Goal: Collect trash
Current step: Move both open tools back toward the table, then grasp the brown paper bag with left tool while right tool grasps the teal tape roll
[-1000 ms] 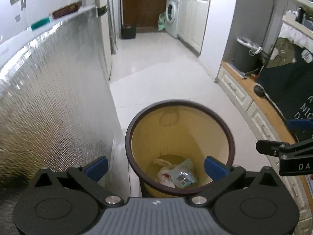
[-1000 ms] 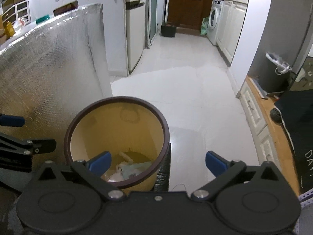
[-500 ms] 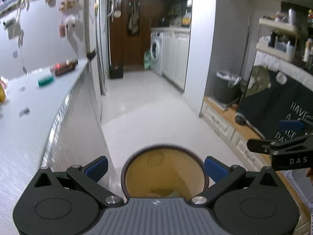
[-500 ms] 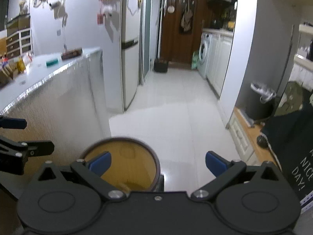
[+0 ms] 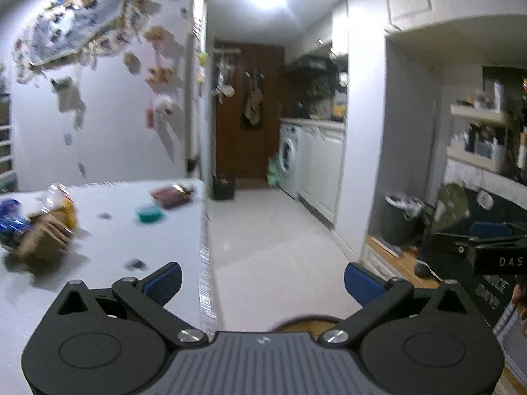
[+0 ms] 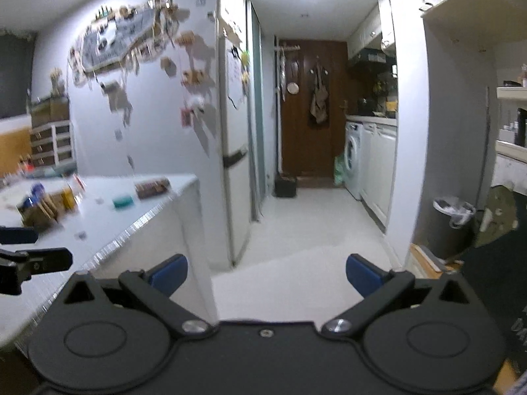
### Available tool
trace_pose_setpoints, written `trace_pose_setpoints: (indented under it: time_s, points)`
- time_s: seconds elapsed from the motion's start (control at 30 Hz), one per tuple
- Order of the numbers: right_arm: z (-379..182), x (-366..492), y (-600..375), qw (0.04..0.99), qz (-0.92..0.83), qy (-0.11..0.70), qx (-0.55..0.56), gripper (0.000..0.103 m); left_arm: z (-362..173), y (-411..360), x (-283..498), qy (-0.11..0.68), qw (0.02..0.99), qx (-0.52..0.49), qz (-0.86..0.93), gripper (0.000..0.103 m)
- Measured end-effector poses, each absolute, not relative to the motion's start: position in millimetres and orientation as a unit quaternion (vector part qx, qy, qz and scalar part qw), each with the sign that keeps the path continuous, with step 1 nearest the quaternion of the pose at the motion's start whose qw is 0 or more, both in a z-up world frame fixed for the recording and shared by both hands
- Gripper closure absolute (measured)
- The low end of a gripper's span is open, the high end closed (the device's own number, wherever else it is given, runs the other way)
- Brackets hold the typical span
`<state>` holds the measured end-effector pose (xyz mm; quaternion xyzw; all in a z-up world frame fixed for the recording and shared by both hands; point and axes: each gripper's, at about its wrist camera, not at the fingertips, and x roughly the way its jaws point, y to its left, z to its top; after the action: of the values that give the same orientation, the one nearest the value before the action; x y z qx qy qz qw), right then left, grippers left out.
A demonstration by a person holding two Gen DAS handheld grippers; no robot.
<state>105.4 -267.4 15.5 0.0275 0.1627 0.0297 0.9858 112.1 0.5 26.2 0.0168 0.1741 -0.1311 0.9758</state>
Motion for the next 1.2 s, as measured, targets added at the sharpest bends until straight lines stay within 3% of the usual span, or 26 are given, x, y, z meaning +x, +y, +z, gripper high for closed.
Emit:
trace_pose_setpoints:
  time_s: [0.33, 0.67, 1.2]
  points:
    - [31.4, 156.2, -204.9, 0.986, 0.088, 0.128, 0.058, 0.0, 56.6, 92.5, 131.6, 0.137, 0.989, 0.02, -0.04, 0.0]
    - [39.8, 227.4, -134.8, 0.984, 0.142, 0.099, 0.047, 0.0, 50.3, 175.3, 188.3, 0.171, 0.985, 0.028, 0.012, 0.0]
    - [16.1, 333.9, -49.9, 0.965, 0.202, 0.161, -0.036, 0.003, 14.4, 243.2, 273.2, 0.233, 0.97, -0.059, -0.036, 0.001]
